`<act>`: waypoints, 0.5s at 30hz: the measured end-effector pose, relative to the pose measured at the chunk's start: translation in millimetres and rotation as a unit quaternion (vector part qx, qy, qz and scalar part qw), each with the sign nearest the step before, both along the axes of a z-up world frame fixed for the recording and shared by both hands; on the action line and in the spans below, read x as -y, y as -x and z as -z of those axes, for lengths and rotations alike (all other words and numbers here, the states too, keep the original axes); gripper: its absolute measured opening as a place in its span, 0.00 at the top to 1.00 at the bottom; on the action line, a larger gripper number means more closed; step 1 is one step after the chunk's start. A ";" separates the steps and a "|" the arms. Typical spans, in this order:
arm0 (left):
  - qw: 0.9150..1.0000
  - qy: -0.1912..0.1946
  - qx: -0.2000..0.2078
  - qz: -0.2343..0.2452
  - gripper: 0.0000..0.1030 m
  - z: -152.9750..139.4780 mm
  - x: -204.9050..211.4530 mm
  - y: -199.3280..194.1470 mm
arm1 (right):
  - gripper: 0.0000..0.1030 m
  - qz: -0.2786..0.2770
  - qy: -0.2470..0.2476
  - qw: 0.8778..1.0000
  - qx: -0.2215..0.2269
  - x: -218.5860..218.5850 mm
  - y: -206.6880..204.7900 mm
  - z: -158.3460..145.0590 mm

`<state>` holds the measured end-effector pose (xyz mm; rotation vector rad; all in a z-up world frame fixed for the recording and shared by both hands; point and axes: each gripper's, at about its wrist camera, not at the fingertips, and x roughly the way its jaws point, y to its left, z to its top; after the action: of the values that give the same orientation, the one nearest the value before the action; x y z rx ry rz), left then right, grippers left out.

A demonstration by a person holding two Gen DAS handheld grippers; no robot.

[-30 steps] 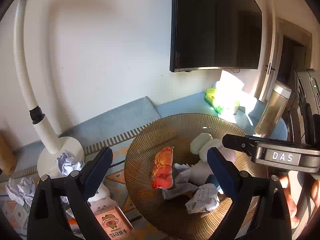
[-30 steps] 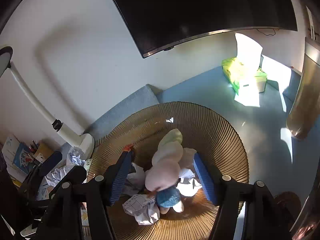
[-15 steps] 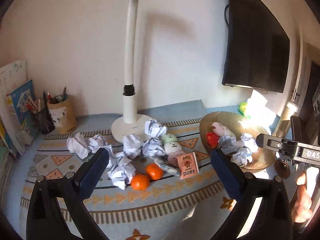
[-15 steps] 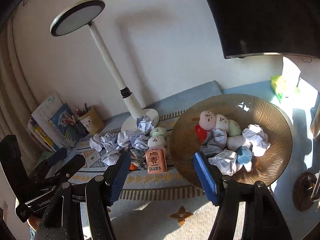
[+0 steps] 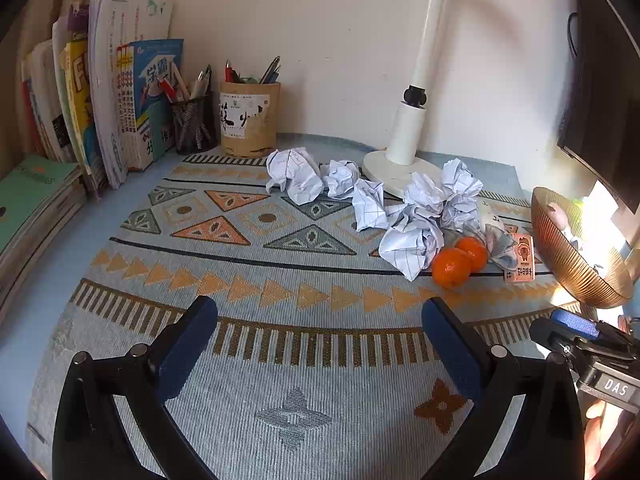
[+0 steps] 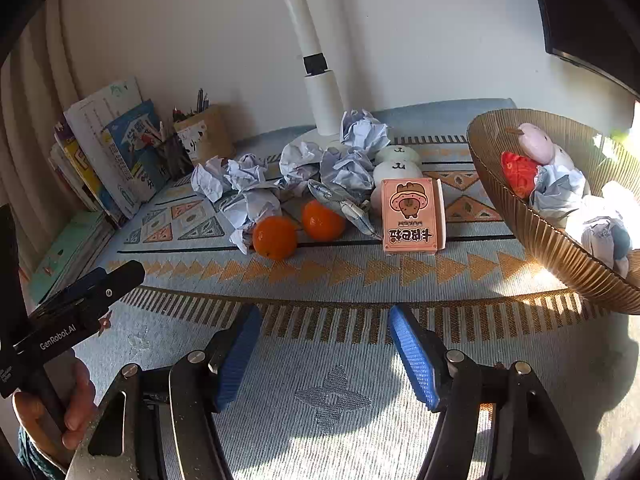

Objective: Organize objects
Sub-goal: 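Move both grippers back over the paper balls and milk carton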

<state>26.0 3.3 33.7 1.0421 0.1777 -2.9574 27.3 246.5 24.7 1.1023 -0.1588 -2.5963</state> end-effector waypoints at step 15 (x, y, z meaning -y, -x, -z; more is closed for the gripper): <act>0.999 0.003 0.035 0.014 0.01 10.0 -4.7 10.0 | 0.36 0.047 0.020 0.998 0.027 -18.1 12.7 13.0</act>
<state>16.0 8.1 23.7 1.1543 0.1554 -2.9394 14.7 264.6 11.7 1.1773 -0.2798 -2.6358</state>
